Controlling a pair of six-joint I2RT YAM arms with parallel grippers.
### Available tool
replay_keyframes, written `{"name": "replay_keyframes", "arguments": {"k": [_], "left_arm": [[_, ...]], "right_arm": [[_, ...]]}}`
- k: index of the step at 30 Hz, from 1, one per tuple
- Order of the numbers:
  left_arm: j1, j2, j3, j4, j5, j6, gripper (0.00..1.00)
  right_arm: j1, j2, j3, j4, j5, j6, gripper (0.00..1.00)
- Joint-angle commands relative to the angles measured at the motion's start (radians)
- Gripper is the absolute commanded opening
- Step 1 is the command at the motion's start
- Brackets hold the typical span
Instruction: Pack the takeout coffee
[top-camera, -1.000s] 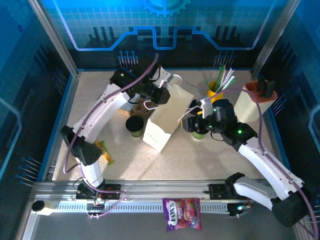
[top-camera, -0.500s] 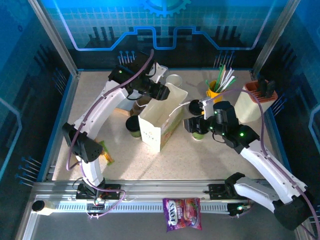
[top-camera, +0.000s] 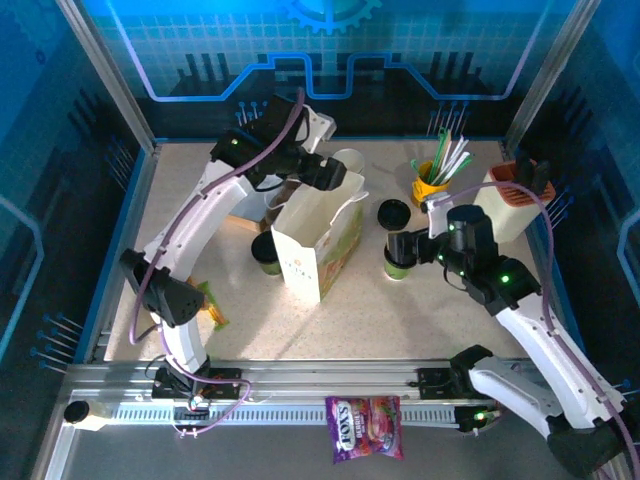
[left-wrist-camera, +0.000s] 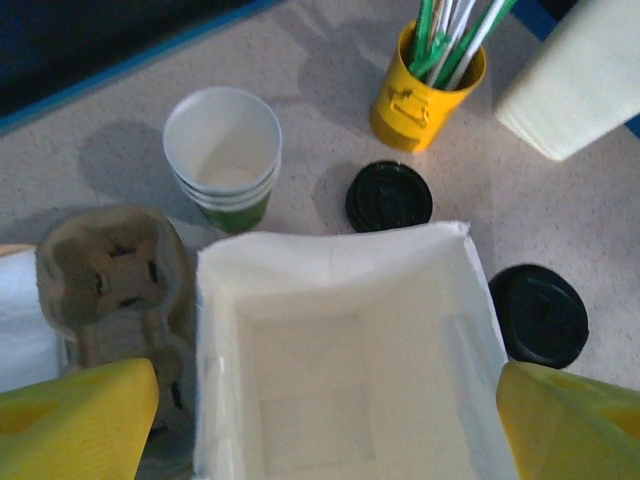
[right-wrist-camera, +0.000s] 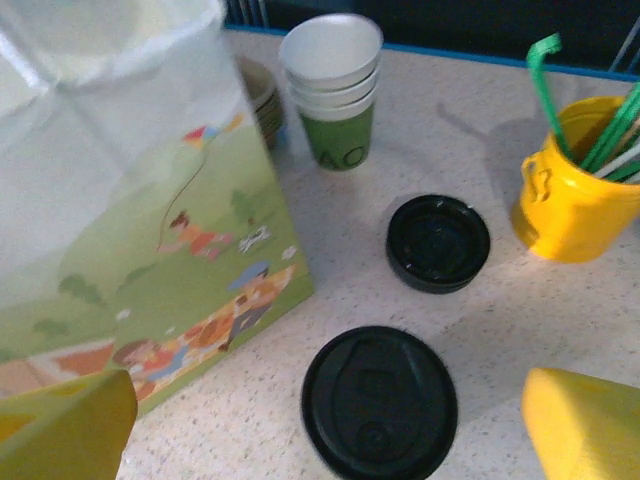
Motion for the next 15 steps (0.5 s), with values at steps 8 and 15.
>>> {"name": "replay_keyframes", "arguments": {"k": [8, 15], "left_arm": [[0.001, -0.429, -0.49, 0.362, -0.044, -0.141, 0.9], [-0.003, -0.675, -0.757, 0.424, -0.072, -0.185, 0.89]], "right_arm": [[-0.208, 0.348, 0.328, 0.084, -0.464, 0.092, 0.99], [-0.147, 0.605, 0.531, 0.066, -0.547, 0.065, 0.91]]}}
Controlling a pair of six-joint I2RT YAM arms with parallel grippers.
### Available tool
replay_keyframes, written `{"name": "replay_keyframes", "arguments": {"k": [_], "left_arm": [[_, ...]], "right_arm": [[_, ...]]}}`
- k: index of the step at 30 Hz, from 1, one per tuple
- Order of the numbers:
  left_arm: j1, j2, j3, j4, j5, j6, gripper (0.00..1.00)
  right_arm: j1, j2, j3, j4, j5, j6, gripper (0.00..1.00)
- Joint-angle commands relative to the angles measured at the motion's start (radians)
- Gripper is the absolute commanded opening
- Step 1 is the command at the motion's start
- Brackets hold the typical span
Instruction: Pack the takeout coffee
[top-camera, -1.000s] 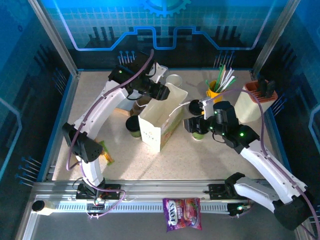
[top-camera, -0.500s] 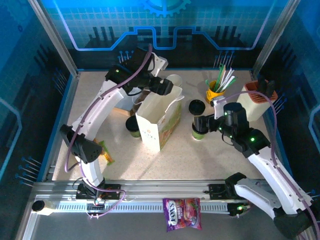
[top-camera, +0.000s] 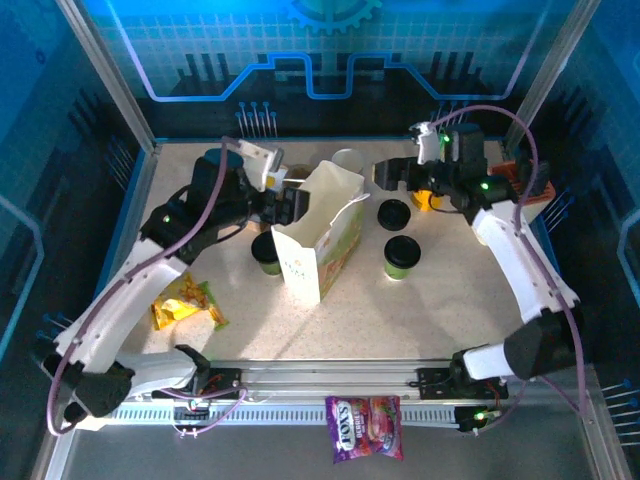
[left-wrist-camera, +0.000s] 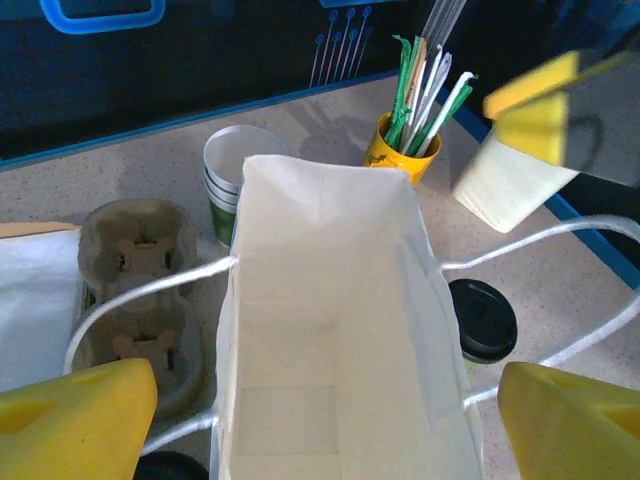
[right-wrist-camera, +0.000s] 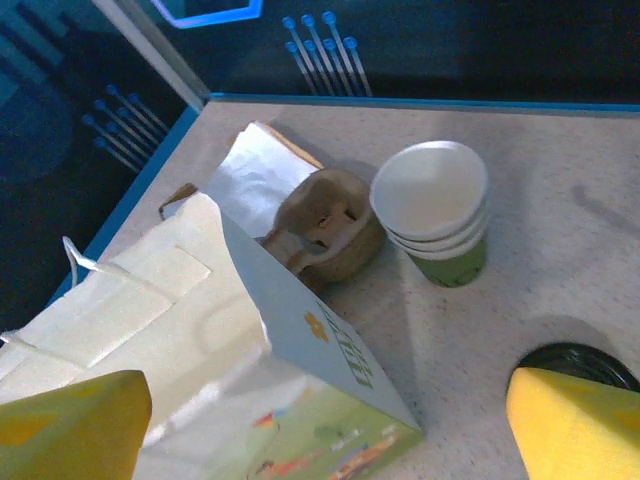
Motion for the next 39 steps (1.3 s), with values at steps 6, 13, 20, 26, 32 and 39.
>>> {"name": "replay_keyframes", "arguments": {"k": [6, 13, 20, 26, 32, 39], "left_arm": [[-0.001, -0.138, -0.156, 0.063, -0.064, -0.024, 0.9], [0.001, -0.173, -0.203, 0.036, -0.082, -0.031, 0.9], [0.0, -0.183, -0.233, -0.042, -0.109, -0.065, 0.91], [-0.002, -0.177, -0.254, 0.01, -0.025, -0.104, 0.91], [-0.002, -0.143, -0.256, 0.054, 0.057, -0.13, 0.91], [-0.002, -0.1, -0.24, 0.086, 0.078, -0.143, 0.91]], "right_arm": [[0.096, 0.226, 0.251, -0.129, -0.044, -0.103, 0.86], [0.161, 0.385, 0.461, -0.346, 0.075, -0.232, 0.81], [0.18, 0.397, 0.503, -0.414, 0.219, -0.273, 0.76], [0.179, 0.376, 0.511, -0.478, 0.353, -0.287, 0.73], [0.173, 0.347, 0.514, -0.508, 0.418, -0.292, 0.71], [0.157, 0.344, 0.538, -0.53, 0.422, -0.291, 0.7]]}}
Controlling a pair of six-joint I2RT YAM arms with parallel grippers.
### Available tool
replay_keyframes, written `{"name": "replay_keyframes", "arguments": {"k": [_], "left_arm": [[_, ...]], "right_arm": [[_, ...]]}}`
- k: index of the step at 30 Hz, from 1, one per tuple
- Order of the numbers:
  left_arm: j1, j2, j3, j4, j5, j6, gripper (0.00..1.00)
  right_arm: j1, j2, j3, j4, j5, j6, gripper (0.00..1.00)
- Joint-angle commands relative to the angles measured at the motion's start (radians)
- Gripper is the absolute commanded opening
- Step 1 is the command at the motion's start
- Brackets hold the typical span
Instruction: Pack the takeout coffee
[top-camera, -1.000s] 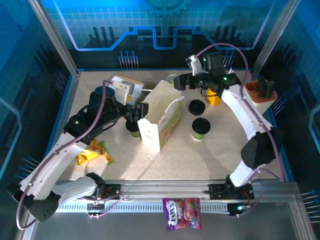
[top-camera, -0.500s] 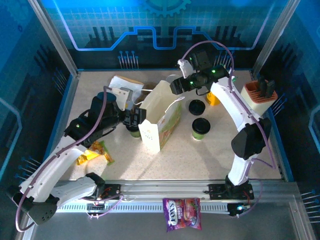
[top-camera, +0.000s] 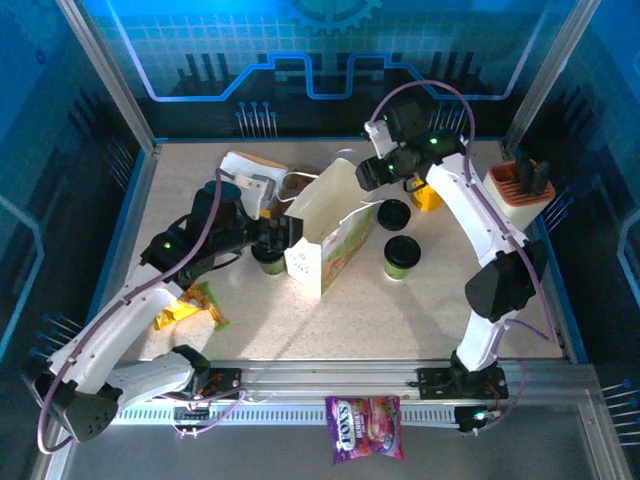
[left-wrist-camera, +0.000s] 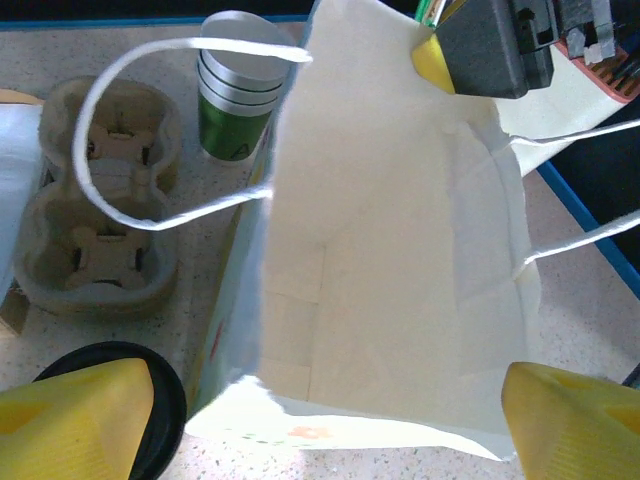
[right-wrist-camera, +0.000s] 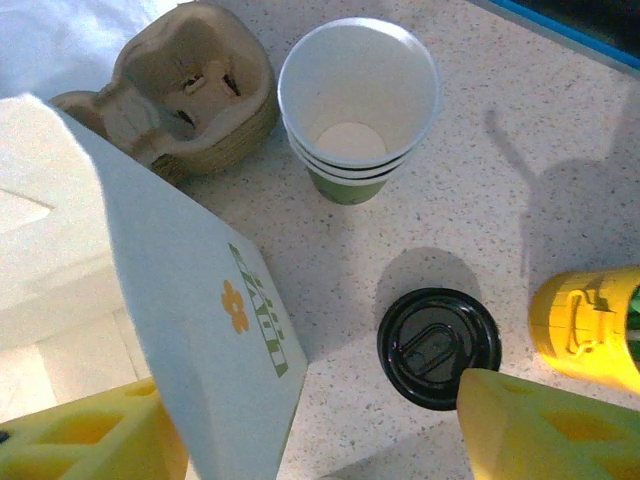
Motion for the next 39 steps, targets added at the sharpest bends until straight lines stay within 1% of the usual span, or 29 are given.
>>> {"name": "replay_keyframes", "arguments": {"k": [1, 6, 11, 17, 21, 26, 30, 36, 39], "left_arm": [[-0.002, 0.018, 0.009, 0.035, 0.025, -0.014, 0.91], [-0.002, 0.07, 0.026, 0.05, -0.015, -0.01, 0.91], [-0.002, 0.136, 0.057, 0.042, -0.066, 0.001, 0.91], [-0.004, 0.158, 0.051, 0.12, 0.074, -0.067, 0.91], [-0.008, 0.161, 0.036, 0.135, 0.101, -0.084, 0.9], [-0.02, 0.165, 0.017, 0.159, 0.135, -0.107, 0.9], [-0.04, 0.173, 0.013, 0.179, 0.148, -0.119, 0.9], [-0.07, 0.205, 0.029, 0.196, 0.185, -0.127, 0.9], [-0.071, 0.219, 0.037, 0.194, 0.179, -0.127, 0.9]], "right_arm": [[-0.01, -0.032, 0.038, -0.03, -0.008, -0.012, 0.7], [-0.011, -0.016, 0.047, -0.016, -0.081, -0.002, 0.7], [-0.014, -0.019, 0.025, 0.007, -0.092, 0.006, 0.7], [-0.037, -0.025, -0.02, 0.058, -0.263, 0.046, 0.69], [-0.06, -0.055, -0.078, 0.096, -0.355, 0.077, 0.65], [-0.088, -0.13, -0.178, 0.164, -0.47, 0.12, 0.6], [-0.11, -0.193, -0.254, 0.204, -0.519, 0.147, 0.57], [-0.149, -0.27, -0.326, 0.226, -0.542, 0.161, 0.56], [-0.157, -0.285, -0.338, 0.224, -0.54, 0.16, 0.55]]}}
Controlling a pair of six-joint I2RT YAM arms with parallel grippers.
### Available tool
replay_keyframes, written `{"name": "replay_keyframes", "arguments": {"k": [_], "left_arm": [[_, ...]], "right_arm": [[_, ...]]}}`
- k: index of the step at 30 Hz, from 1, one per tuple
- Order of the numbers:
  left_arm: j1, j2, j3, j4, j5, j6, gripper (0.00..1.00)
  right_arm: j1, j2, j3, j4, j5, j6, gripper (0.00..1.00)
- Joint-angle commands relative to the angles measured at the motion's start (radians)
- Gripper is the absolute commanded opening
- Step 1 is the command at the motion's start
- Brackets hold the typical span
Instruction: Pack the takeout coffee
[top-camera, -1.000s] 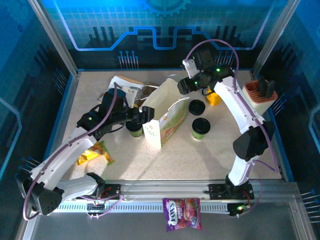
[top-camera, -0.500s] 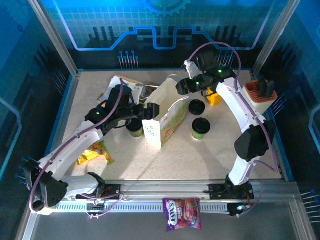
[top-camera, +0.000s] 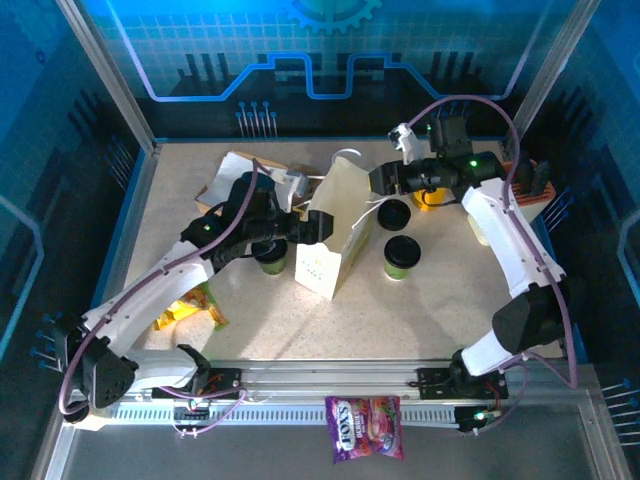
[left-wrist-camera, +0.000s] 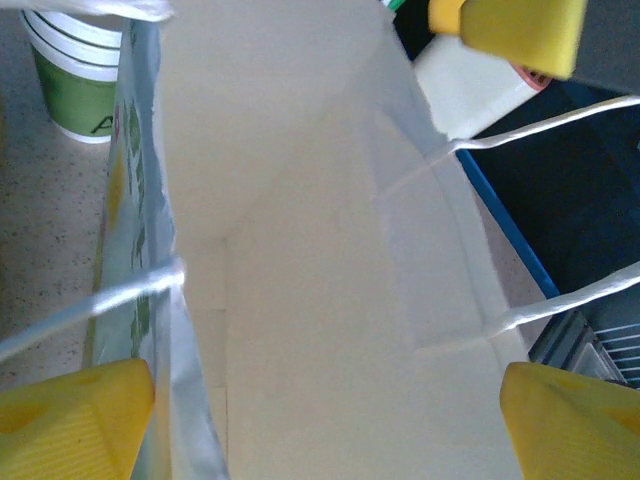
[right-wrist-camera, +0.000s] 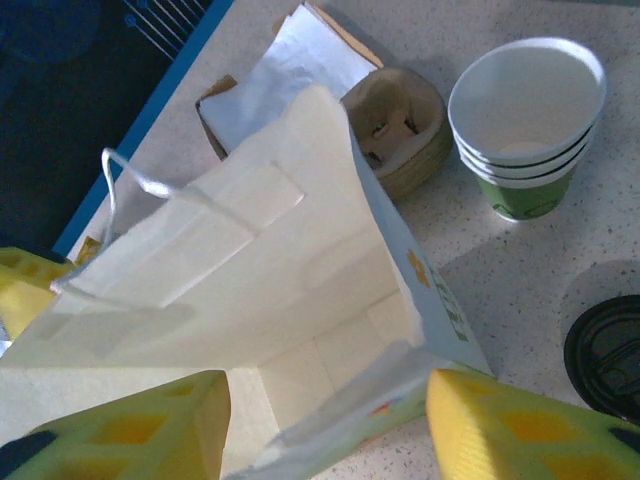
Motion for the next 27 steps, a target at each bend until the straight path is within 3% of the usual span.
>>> {"name": "replay_keyframes", "arguments": {"k": [1, 8, 19, 27], "left_arm": [[-0.006, 0.018, 0.017, 0.019, 0.028, -0.011, 0.9], [-0.005, 0.039, 0.038, -0.008, -0.02, 0.017, 0.89], [0.073, 0.131, 0.147, -0.091, -0.054, 0.1, 0.71], [0.101, 0.198, 0.219, -0.138, -0.072, 0.153, 0.48]], "right_arm": [[-0.015, -0.026, -0.021, 0.019, -0.024, 0.017, 0.55], [-0.016, -0.062, -0.037, 0.018, 0.047, 0.01, 0.56], [-0.021, -0.093, -0.066, 0.023, 0.134, 0.007, 0.58], [-0.029, -0.096, -0.095, 0.037, 0.139, 0.007, 0.58]]}}
